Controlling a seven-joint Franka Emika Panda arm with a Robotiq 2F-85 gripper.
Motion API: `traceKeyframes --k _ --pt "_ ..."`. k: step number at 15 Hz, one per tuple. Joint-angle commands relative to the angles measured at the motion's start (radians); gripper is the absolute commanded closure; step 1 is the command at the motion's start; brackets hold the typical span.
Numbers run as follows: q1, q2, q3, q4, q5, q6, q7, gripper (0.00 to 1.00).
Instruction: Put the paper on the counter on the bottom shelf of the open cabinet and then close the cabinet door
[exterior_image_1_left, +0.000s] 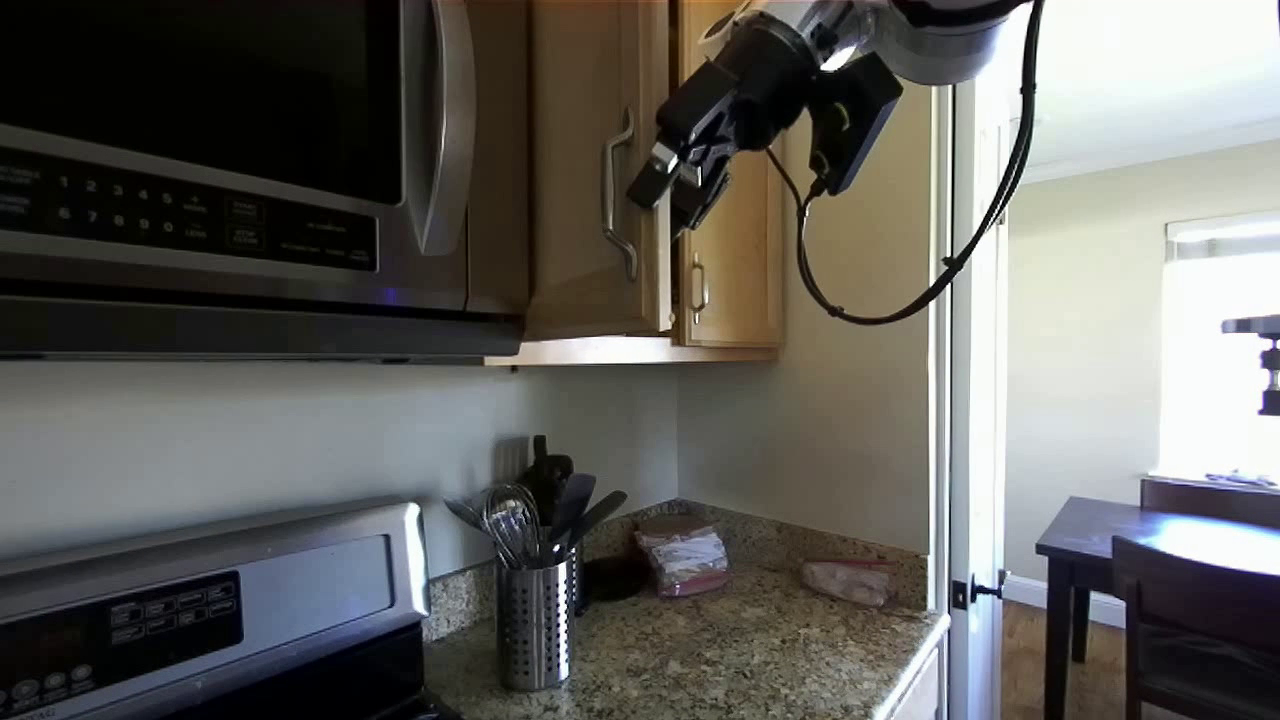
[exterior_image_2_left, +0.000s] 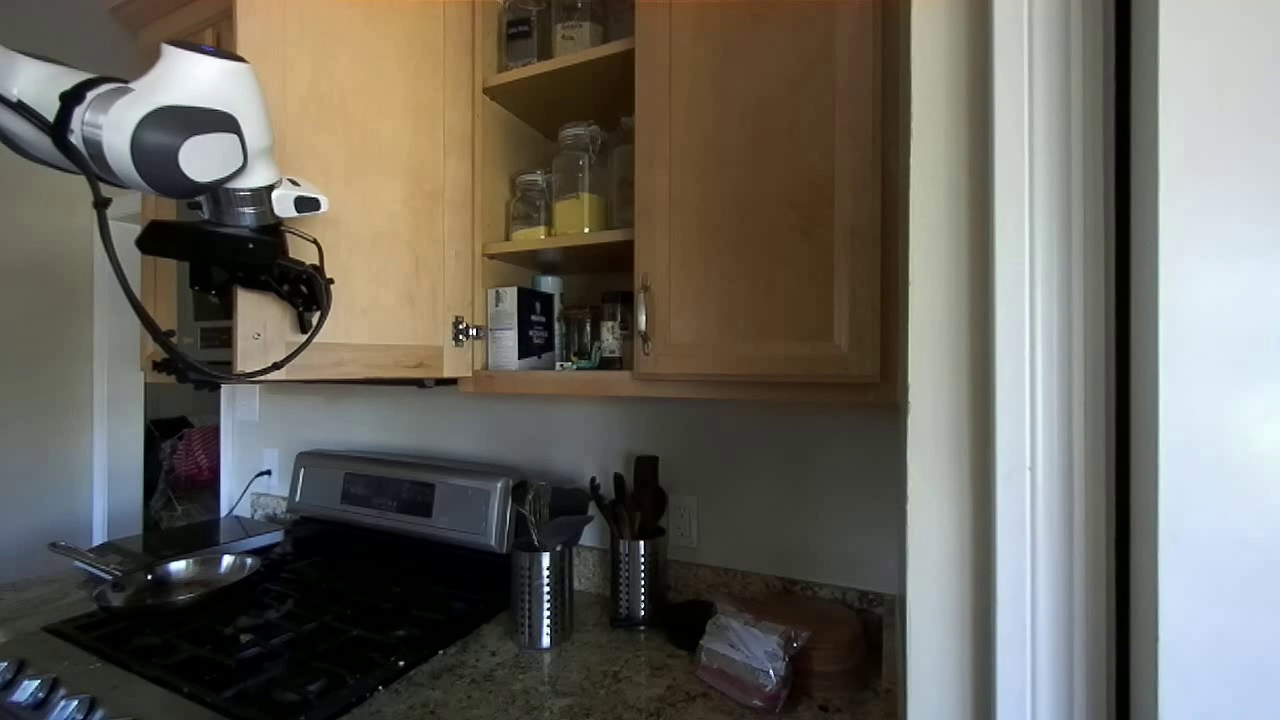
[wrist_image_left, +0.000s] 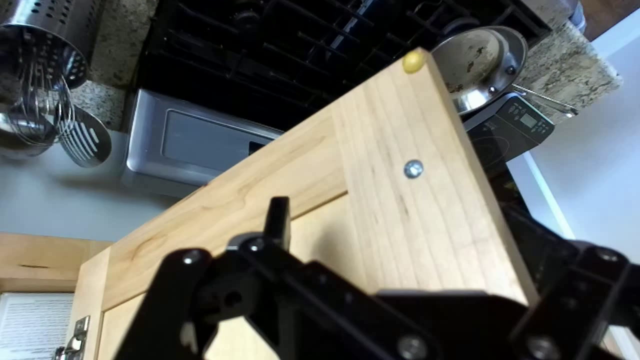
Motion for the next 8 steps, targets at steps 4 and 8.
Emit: traceKeyframes --k 4,8 --pt "-0.055 -0.032 -0.027 -0.027 -0.114 0.033 0.042 0.0" --pt "-0.086 -0.091 -0.05 -0.077 -0.182 0.012 0.065 0.0"
